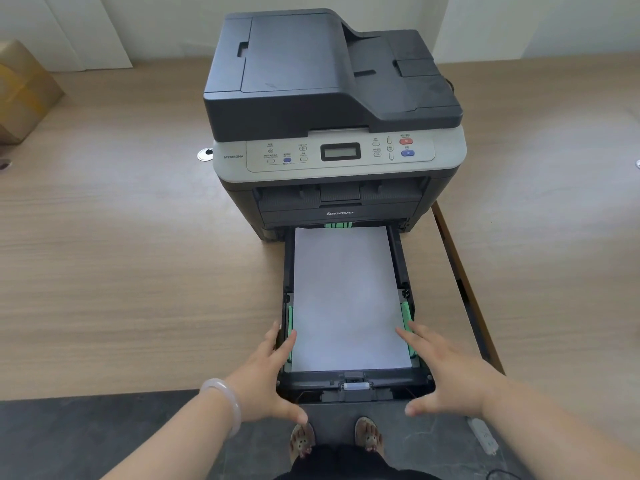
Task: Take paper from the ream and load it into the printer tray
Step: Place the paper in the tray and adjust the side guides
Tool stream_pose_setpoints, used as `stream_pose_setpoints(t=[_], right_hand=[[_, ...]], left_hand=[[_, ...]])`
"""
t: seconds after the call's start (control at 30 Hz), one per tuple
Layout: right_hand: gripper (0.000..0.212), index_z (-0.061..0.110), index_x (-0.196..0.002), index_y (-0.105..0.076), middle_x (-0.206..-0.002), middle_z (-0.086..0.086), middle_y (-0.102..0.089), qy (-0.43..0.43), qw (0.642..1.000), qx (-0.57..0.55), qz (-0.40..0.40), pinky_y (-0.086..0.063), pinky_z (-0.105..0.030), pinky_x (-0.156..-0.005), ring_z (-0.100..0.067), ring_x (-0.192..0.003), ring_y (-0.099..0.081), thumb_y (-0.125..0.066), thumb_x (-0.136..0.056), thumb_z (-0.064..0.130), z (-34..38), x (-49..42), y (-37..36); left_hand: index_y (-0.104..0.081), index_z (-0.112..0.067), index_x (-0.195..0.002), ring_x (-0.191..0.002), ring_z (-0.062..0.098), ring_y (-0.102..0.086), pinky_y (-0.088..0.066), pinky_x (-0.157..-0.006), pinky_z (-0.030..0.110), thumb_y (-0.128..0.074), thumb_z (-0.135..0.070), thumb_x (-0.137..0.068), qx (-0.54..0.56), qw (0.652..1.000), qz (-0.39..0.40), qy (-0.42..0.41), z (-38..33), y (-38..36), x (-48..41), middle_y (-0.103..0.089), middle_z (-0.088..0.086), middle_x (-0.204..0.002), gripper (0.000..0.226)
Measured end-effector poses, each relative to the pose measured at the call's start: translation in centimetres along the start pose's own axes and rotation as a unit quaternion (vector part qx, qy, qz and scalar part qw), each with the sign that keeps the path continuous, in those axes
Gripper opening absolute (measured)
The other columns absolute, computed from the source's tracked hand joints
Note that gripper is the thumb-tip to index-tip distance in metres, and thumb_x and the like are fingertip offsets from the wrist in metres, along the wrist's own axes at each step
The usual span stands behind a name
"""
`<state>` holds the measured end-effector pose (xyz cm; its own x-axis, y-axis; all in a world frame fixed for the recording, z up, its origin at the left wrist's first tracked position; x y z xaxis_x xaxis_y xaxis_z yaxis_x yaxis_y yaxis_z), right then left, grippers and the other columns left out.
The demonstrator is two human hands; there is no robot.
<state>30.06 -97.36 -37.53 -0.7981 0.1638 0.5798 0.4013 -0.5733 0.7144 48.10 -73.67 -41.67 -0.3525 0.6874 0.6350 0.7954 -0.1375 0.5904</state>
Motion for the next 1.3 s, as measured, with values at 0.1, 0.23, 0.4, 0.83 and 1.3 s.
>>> stream_pose_setpoints(t=[0.1, 0.23, 0.4, 0.83, 1.3], right_hand=[[0.116, 0.043, -0.146, 0.003, -0.158, 0.018, 0.007, 0.005, 1.000, 0.016, -0.014, -0.033, -0.033, -0.110, -0.009, -0.144, -0.012, -0.065, -0.057, 0.072, 0.0, -0.3, 0.1], [0.110, 0.040, -0.148, -0.003, -0.158, 0.017, 0.001, 0.013, 1.000, 0.024, -0.010, -0.027, -0.028, -0.112, -0.006, -0.143, -0.013, -0.063, -0.061, 0.072, -0.4, -0.6, 0.2], [0.090, 0.035, -0.145, -0.025, -0.158, 0.013, -0.012, 0.020, 0.998, 0.021, -0.052, -0.015, -0.019, -0.111, -0.004, -0.143, -0.014, -0.059, -0.068, 0.067, -1.1, -1.3, 1.0], [0.111, 0.025, -0.149, -0.007, -0.154, -0.001, -0.028, -0.072, 0.963, 0.044, -0.256, -0.016, -0.035, -0.115, -0.019, -0.139, -0.027, -0.059, -0.064, 0.074, -2.5, -7.0, 7.3], [0.124, 0.043, -0.142, -0.006, -0.148, 0.003, -0.034, -0.147, 0.893, -0.233, -0.356, -0.036, -0.035, -0.100, -0.015, -0.134, -0.036, -0.084, -0.046, 0.052, -7.9, -15.7, 12.5]], left_hand=[[0.017, -0.039, -0.144, -0.146, 0.021, -0.007, -0.031, -0.112, 0.030, -0.071, -0.067, -0.048, -0.070, 0.997, -0.025, -0.005, -0.4, -0.1, 0.0, 0.033, -0.007, -0.152, 0.133], [0.017, -0.040, -0.144, -0.145, 0.023, -0.014, -0.038, -0.106, 0.027, -0.069, -0.056, -0.055, -0.064, 0.997, -0.046, -0.014, -0.9, 0.1, -0.1, 0.029, -0.004, -0.154, 0.124], [0.004, -0.038, -0.147, -0.146, 0.019, -0.011, -0.030, -0.112, 0.026, -0.066, -0.056, -0.061, -0.037, 0.995, -0.084, -0.032, -1.4, 1.3, -0.5, 0.020, -0.004, -0.157, 0.112], [0.017, -0.019, -0.146, -0.146, 0.022, -0.004, -0.005, -0.118, 0.035, -0.063, -0.078, -0.053, -0.077, 0.942, -0.314, 0.091, -1.3, 9.8, -4.5, 0.008, -0.002, -0.160, 0.136], [0.010, -0.040, -0.143, -0.143, 0.018, -0.017, -0.022, -0.117, 0.039, -0.089, -0.043, -0.045, 0.175, 0.886, -0.424, 0.075, 1.5, 16.8, -11.7, -0.012, -0.003, -0.158, 0.140]])
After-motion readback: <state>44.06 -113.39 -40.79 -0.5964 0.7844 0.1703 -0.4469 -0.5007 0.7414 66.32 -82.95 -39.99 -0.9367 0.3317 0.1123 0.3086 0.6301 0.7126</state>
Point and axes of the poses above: each hand's wrist, its own x-axis away from the middle knuckle, its own y-axis out of the back of the hand, z = x × y, the point moved 5 cm from there along -x, towards the middle knuckle
